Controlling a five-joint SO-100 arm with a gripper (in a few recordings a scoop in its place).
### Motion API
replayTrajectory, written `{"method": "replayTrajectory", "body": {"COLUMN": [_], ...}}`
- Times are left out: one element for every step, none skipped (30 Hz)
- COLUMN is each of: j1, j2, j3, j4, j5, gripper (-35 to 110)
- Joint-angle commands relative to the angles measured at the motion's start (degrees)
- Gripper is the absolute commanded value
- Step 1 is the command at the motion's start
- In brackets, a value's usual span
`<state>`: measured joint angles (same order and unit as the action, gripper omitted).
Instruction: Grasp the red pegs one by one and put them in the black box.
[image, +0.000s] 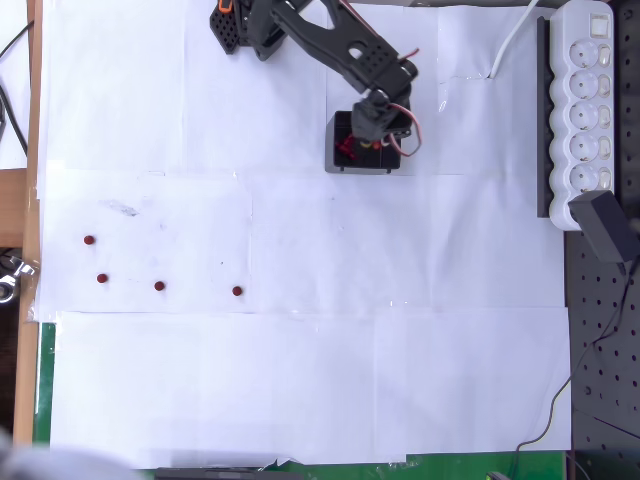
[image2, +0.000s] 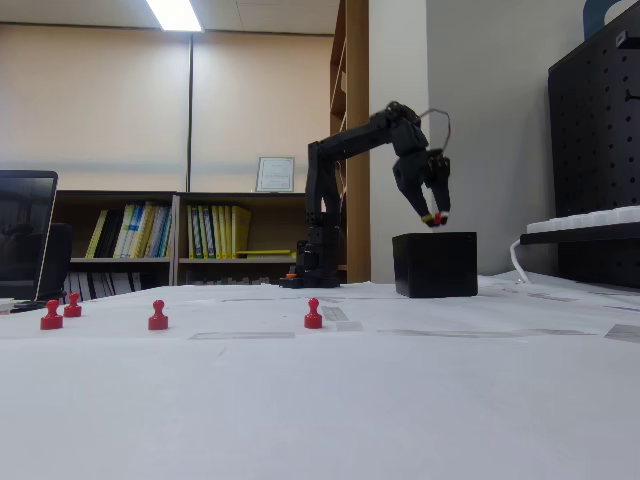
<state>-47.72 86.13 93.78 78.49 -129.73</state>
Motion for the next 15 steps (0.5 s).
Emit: {"method": "replayTrajectory", "body": {"j1": [0.44, 1.23, 1.49, 2.11, 3.25, 3.69, 4.13, 4.22, 4.22, 4.48, 5.01, 5.45, 5.98, 6.86, 8.96], "j2": [0.79, 2.29, 3.69, 5.10, 5.45, 5.19, 4.75, 3.34, 2.55, 1.67, 0.35, -1.93, -5.45, -10.55, -15.73], "j3": [-2.64, -4.31, -4.31, -4.39, -5.10, -5.01, -4.39, -4.22, -4.22, -3.87, -2.29, 0.97, 5.45, 8.61, 9.05], "j4": [-3.60, -5.45, -5.62, -5.62, -5.45, -5.10, -4.48, -3.78, -2.72, -2.11, -0.88, 0.79, 2.02, 2.02, 0.53], "j5": [0.18, 0.35, 0.53, 1.67, 2.90, 2.99, 2.90, 3.16, 4.22, 4.39, 4.66, 4.22, 2.81, 2.72, 3.52], "gripper": [0, 0, 0, 0, 0, 5, 9, 16, 19, 20, 20, 20, 20, 20, 20]}}
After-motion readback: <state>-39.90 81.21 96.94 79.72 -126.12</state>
